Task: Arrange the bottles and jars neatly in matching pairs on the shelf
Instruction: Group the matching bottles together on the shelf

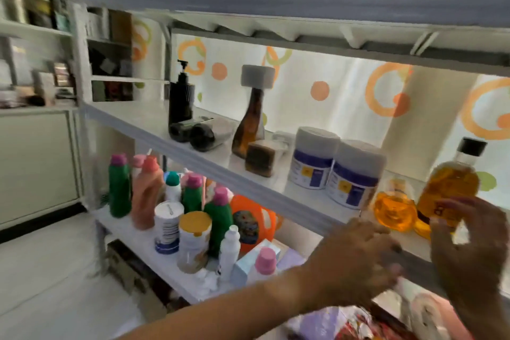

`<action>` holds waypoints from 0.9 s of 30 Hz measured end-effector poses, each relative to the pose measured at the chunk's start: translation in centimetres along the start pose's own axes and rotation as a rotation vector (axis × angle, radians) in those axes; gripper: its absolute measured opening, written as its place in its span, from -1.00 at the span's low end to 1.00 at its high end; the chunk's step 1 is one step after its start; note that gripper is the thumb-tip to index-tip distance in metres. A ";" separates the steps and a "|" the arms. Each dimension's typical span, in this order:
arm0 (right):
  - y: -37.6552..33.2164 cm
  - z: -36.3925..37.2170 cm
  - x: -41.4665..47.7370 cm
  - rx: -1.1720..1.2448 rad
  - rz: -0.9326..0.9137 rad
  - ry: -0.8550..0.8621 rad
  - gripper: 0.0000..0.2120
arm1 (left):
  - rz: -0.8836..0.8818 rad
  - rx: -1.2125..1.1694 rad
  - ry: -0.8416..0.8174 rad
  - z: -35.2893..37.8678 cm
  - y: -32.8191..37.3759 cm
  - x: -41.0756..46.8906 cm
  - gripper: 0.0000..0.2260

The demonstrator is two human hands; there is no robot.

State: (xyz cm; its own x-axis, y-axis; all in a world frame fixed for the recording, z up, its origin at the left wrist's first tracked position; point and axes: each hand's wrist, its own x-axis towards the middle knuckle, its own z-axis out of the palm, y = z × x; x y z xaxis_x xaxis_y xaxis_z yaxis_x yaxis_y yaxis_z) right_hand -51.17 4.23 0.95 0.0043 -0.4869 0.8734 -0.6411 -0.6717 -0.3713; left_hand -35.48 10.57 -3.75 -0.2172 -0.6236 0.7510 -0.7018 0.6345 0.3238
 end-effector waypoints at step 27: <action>-29.3 35.9 4.2 -0.496 -0.572 -0.844 -0.62 | -0.857 0.351 0.118 -30.2 -31.4 -4.7 -0.58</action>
State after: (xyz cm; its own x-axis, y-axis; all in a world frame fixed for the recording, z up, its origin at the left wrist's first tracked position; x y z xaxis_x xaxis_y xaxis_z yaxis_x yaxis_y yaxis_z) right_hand -4.84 1.79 4.14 0.7904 -0.5264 0.3134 -0.6112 -0.7127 0.3443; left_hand 8.05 7.40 -0.02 0.5265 -0.7525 0.3957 -0.7594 -0.2070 0.6168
